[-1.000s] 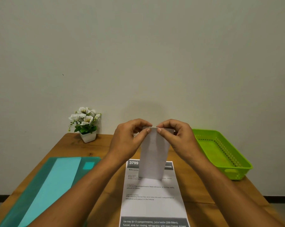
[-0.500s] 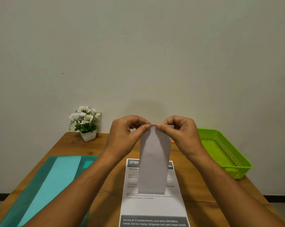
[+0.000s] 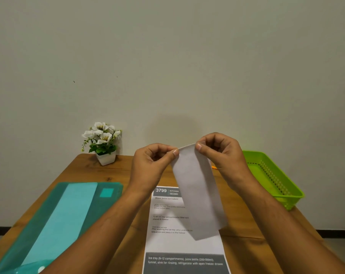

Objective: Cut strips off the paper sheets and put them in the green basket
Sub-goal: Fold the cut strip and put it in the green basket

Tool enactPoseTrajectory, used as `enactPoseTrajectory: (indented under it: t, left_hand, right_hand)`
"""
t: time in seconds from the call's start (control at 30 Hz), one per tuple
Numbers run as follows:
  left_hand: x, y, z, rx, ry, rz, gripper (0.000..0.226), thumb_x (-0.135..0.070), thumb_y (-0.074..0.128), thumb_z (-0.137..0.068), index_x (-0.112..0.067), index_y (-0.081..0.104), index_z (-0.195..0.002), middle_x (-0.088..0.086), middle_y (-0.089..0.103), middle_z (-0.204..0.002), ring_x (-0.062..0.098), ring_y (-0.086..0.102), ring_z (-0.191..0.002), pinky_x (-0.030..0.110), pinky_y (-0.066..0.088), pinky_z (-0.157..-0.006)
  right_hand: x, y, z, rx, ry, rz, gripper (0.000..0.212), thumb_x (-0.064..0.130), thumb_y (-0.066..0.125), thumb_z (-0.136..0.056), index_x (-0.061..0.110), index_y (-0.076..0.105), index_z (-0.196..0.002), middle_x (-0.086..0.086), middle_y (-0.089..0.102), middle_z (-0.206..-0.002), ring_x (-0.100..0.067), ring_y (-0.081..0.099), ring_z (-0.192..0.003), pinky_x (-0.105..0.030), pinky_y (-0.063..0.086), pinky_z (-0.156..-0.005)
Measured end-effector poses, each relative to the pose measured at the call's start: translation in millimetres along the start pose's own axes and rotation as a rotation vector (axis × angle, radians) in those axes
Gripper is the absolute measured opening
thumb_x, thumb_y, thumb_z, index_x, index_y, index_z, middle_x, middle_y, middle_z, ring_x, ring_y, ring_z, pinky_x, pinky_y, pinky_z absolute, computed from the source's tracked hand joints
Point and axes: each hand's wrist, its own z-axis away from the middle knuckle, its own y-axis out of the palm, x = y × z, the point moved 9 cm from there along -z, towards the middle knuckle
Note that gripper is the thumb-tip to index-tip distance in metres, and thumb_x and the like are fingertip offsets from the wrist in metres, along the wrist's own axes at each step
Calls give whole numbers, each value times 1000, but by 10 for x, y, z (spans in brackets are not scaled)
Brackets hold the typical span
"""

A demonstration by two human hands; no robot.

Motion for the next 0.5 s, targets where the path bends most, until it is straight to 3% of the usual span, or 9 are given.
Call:
enactPoseTrajectory:
  t: [0.23,0.37,0.5]
  left_hand:
    - [-92,50,12,40,85,-79,4,-14,78,-89,-18,77,-91,0,76,-85,12,69,-79,25,56,-70]
    - [104,-166,57,-113,-17,67,3,-12,76,-91,-11,74,-93,6,74,-84,13,68,-80,24,55,-73]
    - [426,-219,352,-122,-117,-38,8,-20,76,-92,-13,72,-94,9,73,-80,18,69,-75,30,58,-72]
  right_hand:
    - [37,111,1,80,-3,64,4,9,78,-91,10,76,-94,-2,77,-90,-12,70,-83,-26,58,-73]
    - [-242,115,72,185,140,20,10,4,75,-92,13,74,-97,-7,76,-88,-17,69,-78,-32,54,-73]
    - [-565,83,207,237,244,134,13,1,73,-92,12,75,-99,-7,77,-88,-15,70,-77,-31,53,-72]
